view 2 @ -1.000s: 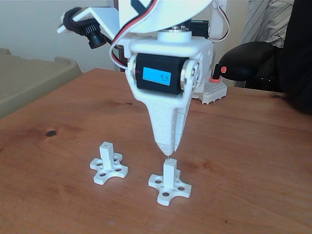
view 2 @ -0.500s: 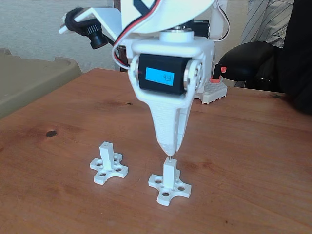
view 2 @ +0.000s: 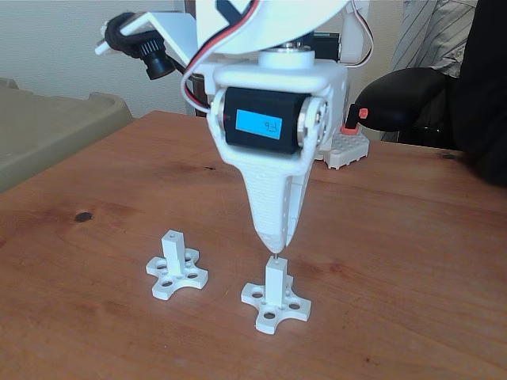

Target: Grab the screw and set it in the hole.

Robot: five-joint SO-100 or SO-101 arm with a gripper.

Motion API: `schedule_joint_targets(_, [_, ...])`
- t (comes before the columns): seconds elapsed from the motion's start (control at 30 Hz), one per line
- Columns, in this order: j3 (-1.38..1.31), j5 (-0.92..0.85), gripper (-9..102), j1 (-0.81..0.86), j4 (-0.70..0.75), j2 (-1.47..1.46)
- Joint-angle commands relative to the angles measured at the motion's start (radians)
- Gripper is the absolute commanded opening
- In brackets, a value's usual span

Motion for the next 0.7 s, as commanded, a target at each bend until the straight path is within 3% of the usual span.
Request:
schedule_joint_targets(0.0, [-0.005,0.0,-4,-0.009,-0.002,0.046])
schedule_joint_targets(0.67, [-0.005,-0.006,-4,-0.009,0.006,0.031])
